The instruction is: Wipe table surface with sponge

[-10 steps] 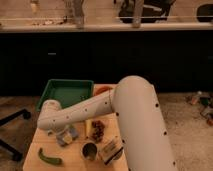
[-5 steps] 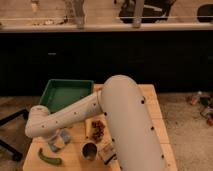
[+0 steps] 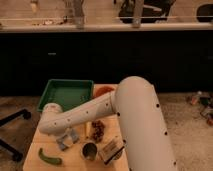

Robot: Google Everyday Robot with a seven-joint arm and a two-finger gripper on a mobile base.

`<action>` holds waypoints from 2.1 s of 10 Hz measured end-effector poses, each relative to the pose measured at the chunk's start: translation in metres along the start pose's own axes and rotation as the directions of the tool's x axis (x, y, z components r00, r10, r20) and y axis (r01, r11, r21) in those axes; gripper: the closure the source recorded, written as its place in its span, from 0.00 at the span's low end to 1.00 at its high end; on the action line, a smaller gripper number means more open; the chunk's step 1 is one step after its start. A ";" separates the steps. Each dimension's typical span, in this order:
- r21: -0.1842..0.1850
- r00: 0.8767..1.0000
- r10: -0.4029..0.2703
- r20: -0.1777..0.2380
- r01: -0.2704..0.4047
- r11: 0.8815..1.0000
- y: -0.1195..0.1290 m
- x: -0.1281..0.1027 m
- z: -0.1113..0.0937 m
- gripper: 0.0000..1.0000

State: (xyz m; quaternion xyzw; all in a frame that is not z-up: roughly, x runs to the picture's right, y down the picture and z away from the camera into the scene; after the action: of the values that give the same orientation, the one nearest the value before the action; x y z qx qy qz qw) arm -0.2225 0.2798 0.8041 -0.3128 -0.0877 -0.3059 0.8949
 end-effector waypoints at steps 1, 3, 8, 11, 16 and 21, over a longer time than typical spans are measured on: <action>-0.002 1.000 0.004 0.000 -0.004 1.000 0.001 0.002 -0.001 1.00; -0.004 1.000 0.005 0.000 -0.005 1.000 0.002 0.003 -0.001 1.00; -0.013 1.000 0.025 0.004 -0.025 1.000 0.008 0.013 0.000 1.00; -0.009 1.000 -0.013 -0.018 0.013 1.000 0.013 0.003 -0.002 1.00; 0.038 0.991 -0.124 -0.045 0.126 0.991 0.041 -0.053 -0.020 1.00; 0.035 0.989 -0.135 -0.059 0.137 0.990 0.016 -0.039 -0.016 1.00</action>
State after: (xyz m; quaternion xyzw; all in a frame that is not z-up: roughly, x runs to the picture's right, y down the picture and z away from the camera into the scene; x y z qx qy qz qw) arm -0.2442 0.2993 0.7699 -0.2796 -0.0895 -0.3733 0.8800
